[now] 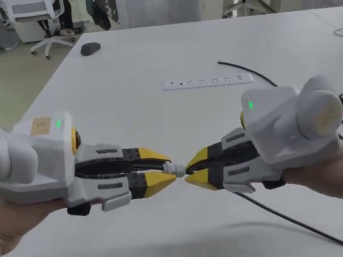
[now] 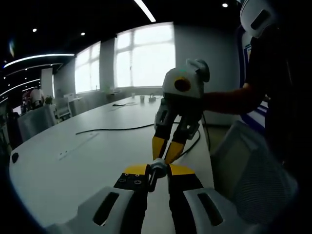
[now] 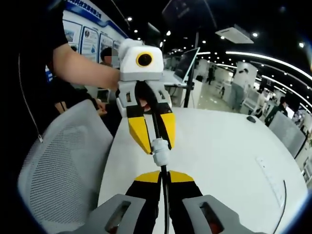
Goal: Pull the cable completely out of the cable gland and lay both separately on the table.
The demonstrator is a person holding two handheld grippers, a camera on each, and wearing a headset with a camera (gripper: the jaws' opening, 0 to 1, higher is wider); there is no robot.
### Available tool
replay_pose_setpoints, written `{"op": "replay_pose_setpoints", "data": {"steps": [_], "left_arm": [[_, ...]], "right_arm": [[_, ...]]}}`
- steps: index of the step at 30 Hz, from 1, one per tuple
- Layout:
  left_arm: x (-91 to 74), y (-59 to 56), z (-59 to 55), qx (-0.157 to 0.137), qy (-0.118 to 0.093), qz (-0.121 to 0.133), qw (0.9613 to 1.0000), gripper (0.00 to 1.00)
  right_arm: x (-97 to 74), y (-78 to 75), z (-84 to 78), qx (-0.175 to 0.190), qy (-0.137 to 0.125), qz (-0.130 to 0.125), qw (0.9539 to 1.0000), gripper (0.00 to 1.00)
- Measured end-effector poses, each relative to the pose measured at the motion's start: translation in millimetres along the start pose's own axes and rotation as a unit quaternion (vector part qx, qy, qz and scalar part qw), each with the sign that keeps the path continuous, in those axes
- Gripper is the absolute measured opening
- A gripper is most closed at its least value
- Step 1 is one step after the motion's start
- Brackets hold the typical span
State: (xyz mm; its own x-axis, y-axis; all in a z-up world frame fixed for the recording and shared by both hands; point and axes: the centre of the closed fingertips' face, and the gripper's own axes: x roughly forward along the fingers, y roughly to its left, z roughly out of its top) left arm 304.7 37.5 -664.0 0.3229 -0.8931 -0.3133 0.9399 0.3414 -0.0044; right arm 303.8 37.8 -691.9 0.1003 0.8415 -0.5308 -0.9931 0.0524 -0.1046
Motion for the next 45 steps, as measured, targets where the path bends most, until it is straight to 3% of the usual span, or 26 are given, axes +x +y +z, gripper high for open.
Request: {"op": "replay_pose_setpoints", "data": {"steps": [7, 17, 27, 31, 36, 40, 45], "left_arm": [[-9.6, 0.7, -5.3, -0.006, -0.003, 0.012, 0.9999, 0.15], [-36.3, 6.7, -2.9, -0.015, -0.025, 0.056, 0.998, 0.15], [-68.3, 8.7, -15.5, -0.03, -0.037, 0.1, 0.9938, 0.15], [-83.1, 10.5, -21.4, -0.039, -0.05, 0.12, 0.9908, 0.15], [-104.1, 10.7, -34.7, -0.055, -0.065, 0.149, 0.9852, 0.15], [-125.1, 12.2, -53.2, -0.077, -0.077, 0.187, 0.9764, 0.15], [-148.4, 9.4, -75.3, -0.105, -0.087, 0.211, 0.9678, 0.15]], "right_arm": [[1.2, -0.4, -5.1, -0.022, 0.018, -0.003, 0.9996, 0.0], [-1.3, -7.4, -12.3, -0.012, 0.031, -0.009, 0.9994, 0.0], [12.7, -5.1, -14.6, -0.015, 0.056, 0.005, 0.9983, 0.0], [19.8, -7.5, -15.2, -0.013, 0.071, 0.007, 0.9974, 0.0], [34.7, -10.3, -2.1, 0.004, 0.067, 0.007, 0.9977, 0.0], [56.2, -13.3, 10.0, 0.014, 0.067, 0.004, 0.9976, 0.0], [86.7, -13.8, 27.2, 0.021, 0.059, 0.001, 0.998, 0.0]]}}
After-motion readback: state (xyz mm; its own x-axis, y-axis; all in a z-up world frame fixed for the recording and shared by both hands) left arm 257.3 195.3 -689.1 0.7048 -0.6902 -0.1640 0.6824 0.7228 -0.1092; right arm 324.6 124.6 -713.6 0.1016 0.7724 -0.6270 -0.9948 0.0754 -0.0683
